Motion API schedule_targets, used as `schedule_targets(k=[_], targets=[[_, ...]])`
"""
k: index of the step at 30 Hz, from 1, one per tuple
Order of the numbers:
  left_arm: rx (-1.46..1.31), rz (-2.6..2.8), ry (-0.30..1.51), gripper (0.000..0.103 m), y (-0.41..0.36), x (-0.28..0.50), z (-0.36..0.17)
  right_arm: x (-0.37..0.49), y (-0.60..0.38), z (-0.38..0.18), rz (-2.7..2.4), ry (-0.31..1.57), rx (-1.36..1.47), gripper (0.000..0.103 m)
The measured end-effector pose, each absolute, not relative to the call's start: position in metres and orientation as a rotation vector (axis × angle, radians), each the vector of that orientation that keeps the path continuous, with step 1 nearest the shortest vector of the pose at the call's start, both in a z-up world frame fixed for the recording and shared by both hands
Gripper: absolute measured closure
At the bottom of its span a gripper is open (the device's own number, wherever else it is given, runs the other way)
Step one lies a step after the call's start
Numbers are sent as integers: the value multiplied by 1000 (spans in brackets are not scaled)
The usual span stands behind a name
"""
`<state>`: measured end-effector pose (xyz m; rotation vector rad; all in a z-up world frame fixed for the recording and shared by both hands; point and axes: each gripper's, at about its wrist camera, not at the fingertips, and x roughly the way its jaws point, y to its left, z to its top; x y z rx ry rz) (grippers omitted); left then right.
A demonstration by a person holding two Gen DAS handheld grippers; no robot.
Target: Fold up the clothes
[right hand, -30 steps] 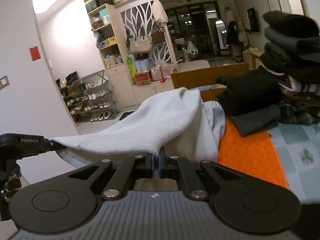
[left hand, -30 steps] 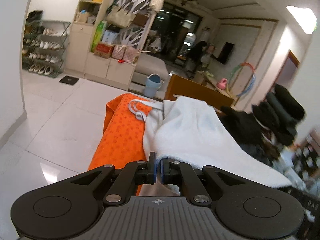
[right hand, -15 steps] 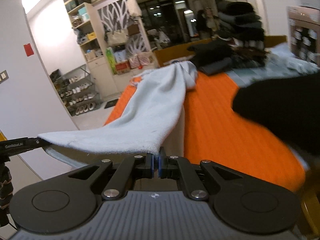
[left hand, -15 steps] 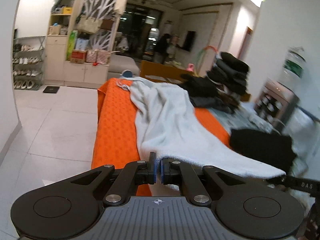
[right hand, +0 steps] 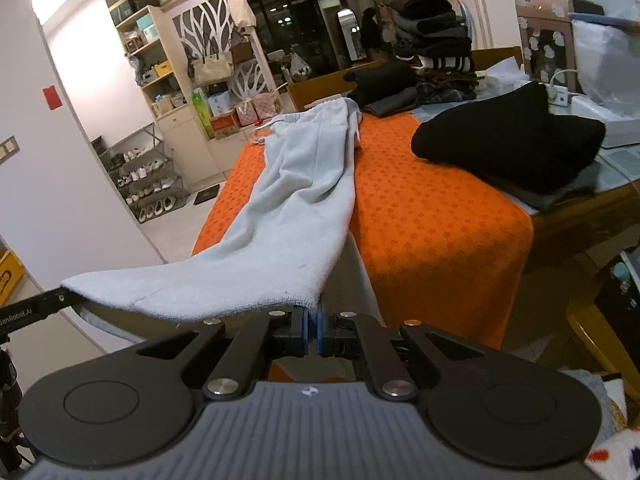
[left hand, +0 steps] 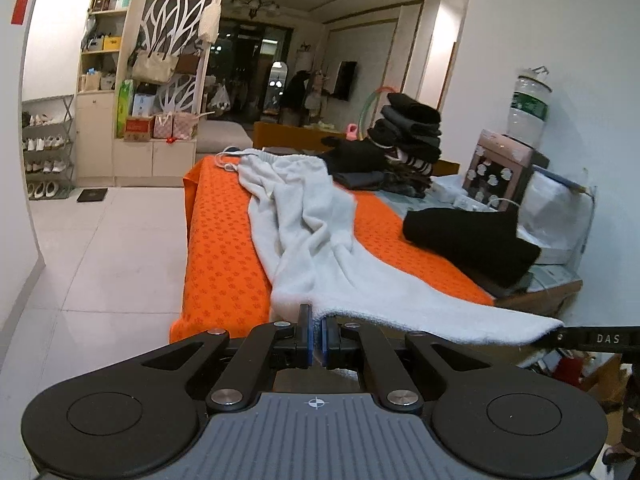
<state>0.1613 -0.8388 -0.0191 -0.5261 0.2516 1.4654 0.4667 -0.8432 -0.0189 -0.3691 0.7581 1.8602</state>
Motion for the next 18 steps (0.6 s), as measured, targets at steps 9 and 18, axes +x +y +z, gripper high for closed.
schedule_targets(k=[9,18], targets=[[-437,1479,214,97,-920,194,5,499,-920,6,1906,739,-308,99],[-274,1513,112,98,-964,221,58,507,-974,61,1978,546,-192,100]])
